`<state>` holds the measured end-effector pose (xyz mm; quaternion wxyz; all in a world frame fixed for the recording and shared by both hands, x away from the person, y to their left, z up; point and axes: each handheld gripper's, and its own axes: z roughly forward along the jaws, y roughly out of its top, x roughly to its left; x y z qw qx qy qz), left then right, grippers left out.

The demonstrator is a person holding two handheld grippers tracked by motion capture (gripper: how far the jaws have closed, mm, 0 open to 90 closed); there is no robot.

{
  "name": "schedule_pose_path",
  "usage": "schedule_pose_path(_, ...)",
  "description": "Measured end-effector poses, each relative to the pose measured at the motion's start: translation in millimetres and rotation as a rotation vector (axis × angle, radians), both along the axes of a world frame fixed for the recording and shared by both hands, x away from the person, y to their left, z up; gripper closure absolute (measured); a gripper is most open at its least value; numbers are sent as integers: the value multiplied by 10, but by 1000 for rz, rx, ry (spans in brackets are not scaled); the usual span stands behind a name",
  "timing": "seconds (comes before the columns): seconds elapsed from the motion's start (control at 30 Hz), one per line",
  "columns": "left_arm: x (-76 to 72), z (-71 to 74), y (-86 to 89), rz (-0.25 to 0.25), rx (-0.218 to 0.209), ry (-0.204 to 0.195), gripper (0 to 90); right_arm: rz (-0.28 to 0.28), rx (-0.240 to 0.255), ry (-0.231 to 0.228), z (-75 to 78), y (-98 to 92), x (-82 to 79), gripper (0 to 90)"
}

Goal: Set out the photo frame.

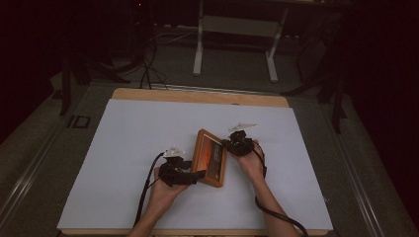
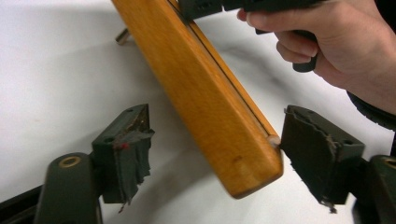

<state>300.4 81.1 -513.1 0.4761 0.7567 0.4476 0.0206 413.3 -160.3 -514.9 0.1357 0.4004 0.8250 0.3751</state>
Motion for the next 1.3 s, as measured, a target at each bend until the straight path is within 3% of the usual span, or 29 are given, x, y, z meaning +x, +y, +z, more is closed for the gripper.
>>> schedule_pose_path(0.3,9,-29,-83,11,-35,13,453,1,3,-5,-5,-3,-2,900)
schedule_pose_path(1.0,67,-47,-113,37,-69,65,527,24,-23,-14,37,-53,-4,869)
schedule_pose_path(1.3,40,11,-185,46,-63,52,560,53,17,-37,246,-321,-123,734)
